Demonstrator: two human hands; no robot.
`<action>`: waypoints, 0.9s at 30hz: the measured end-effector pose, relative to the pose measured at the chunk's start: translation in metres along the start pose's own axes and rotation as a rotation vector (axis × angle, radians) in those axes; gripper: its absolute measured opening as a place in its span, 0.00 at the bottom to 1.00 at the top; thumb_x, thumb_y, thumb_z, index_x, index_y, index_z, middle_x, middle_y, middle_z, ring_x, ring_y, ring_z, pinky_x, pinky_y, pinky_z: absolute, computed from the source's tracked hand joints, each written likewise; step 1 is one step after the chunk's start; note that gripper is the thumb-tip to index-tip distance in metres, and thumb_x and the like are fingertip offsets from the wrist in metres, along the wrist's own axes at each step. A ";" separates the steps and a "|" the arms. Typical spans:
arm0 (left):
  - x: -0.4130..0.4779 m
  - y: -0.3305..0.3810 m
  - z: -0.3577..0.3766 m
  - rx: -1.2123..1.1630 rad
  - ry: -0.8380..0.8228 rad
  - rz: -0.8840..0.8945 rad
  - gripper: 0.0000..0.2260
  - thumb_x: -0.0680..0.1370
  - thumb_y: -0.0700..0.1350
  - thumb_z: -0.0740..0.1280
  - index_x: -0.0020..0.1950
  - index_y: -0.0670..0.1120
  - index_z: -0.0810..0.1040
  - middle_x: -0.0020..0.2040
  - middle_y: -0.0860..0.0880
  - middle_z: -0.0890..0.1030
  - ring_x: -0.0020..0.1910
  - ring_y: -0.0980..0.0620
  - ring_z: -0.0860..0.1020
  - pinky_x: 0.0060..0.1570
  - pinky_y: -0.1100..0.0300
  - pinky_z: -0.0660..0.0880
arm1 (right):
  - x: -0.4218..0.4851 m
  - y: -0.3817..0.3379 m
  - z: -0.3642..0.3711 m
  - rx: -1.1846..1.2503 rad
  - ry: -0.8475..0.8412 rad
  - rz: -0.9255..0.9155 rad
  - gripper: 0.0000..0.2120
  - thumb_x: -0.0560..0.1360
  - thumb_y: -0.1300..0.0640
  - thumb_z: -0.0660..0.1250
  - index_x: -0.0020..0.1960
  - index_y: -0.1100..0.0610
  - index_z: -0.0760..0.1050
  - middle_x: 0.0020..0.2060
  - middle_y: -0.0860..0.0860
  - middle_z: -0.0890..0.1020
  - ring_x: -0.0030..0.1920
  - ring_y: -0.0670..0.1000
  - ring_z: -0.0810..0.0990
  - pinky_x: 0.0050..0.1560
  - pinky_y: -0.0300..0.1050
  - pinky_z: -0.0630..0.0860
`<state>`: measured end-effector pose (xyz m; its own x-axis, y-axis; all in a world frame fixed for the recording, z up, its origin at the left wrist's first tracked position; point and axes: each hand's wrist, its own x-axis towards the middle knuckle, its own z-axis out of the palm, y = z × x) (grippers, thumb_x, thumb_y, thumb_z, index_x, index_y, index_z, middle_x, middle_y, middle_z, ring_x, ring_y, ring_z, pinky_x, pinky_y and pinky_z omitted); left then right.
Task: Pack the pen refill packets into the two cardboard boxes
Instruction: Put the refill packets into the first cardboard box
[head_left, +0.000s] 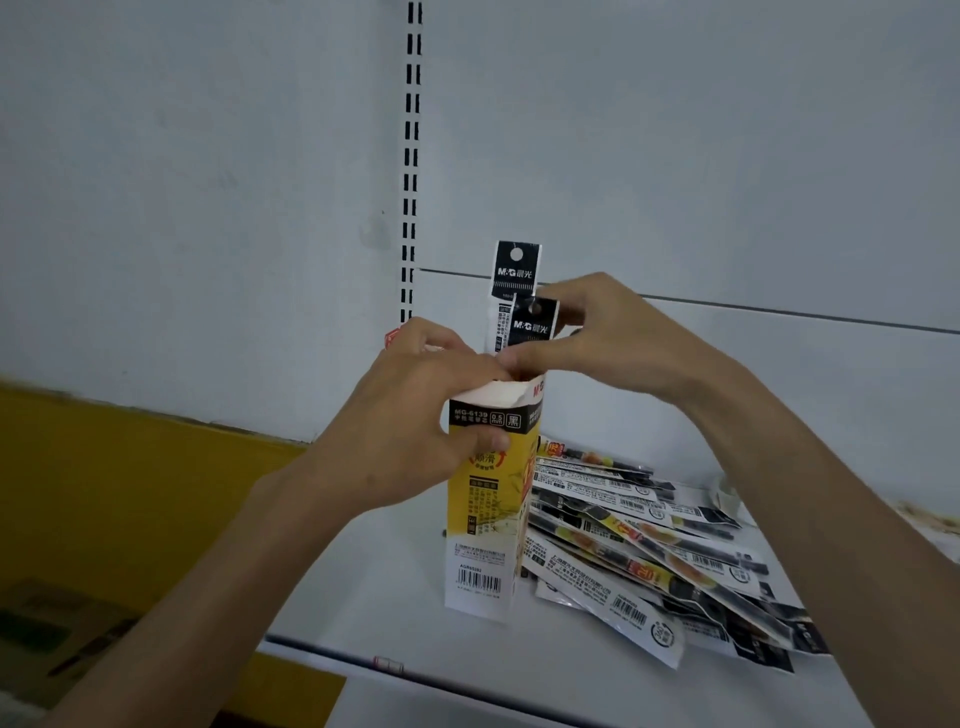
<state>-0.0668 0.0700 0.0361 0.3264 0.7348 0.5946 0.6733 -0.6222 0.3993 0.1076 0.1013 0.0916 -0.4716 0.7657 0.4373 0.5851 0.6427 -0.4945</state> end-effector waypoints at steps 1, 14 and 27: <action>0.000 0.000 0.001 0.003 0.002 0.007 0.19 0.68 0.46 0.73 0.58 0.56 0.76 0.47 0.67 0.63 0.52 0.63 0.60 0.52 0.64 0.62 | 0.000 0.001 -0.005 0.060 0.027 -0.018 0.11 0.68 0.55 0.74 0.49 0.56 0.79 0.44 0.51 0.84 0.47 0.53 0.81 0.51 0.51 0.77; -0.002 -0.010 0.003 0.016 0.098 0.151 0.21 0.66 0.47 0.75 0.56 0.60 0.74 0.52 0.66 0.67 0.53 0.63 0.65 0.50 0.68 0.65 | -0.003 -0.011 0.000 -0.103 0.039 -0.005 0.09 0.72 0.54 0.68 0.41 0.61 0.80 0.37 0.58 0.81 0.40 0.56 0.77 0.41 0.51 0.73; 0.005 -0.010 0.014 0.013 0.145 0.104 0.26 0.64 0.48 0.76 0.54 0.58 0.64 0.53 0.60 0.66 0.47 0.65 0.66 0.46 0.72 0.66 | -0.013 -0.023 0.017 -0.389 -0.118 0.127 0.18 0.77 0.55 0.52 0.29 0.56 0.62 0.28 0.52 0.68 0.32 0.50 0.66 0.33 0.44 0.58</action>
<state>-0.0627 0.0840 0.0253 0.2961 0.6192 0.7273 0.6495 -0.6888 0.3219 0.0893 0.0772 0.0845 -0.4389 0.8502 0.2909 0.8381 0.5041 -0.2087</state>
